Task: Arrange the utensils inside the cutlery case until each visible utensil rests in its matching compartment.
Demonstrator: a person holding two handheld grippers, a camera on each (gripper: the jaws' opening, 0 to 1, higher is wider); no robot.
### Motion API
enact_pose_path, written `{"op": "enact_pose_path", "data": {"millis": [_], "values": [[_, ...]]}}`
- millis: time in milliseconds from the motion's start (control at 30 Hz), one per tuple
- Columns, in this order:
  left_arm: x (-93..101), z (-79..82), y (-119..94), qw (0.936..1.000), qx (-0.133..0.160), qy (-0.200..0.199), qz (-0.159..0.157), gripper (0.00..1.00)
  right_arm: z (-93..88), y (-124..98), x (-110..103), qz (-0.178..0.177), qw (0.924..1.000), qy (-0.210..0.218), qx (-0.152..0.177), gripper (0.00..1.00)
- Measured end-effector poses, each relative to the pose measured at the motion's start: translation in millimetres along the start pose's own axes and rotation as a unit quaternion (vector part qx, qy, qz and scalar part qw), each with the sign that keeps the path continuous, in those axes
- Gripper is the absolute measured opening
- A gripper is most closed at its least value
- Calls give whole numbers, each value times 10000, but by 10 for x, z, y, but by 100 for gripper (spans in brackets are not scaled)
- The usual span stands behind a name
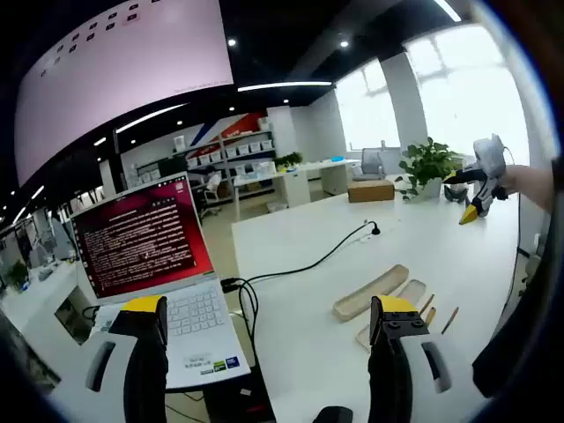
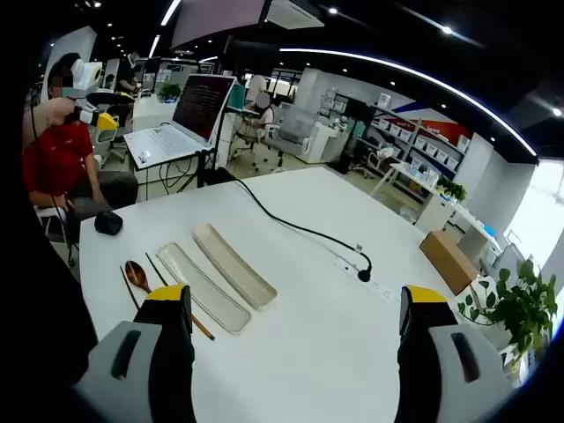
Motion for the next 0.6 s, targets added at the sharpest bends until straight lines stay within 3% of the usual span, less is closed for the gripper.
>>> {"op": "enact_pose_path", "data": {"millis": [267, 367, 467, 600], "values": [[114, 82, 71, 9996, 75, 173, -215, 92, -161, -77, 30, -107, 9996, 65, -236, 96], [152, 46, 100, 9988, 122, 332, -352, 98, -169, -79, 33, -156, 9995, 184, -194, 96], [196, -12, 138, 9981, -35, 71, -604, 99, -176, -97, 91, -561, 9974, 437, -126, 99], [217, -9, 112, 9979, 45, 120, -634, 97, -146, -97, 109, -433, 9970, 628, 105, 99]]}}
Point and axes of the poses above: the point that each gripper's makers call its tool centre point, and the gripper's own axes: y roughly forward along the fingers, x roughly to its right, z roughly out of its top, the point moved 8 cm from there along -y, roughly backward along the fingers, and after that the axes turned 9 degrees about -x, right-handed, at the moved point
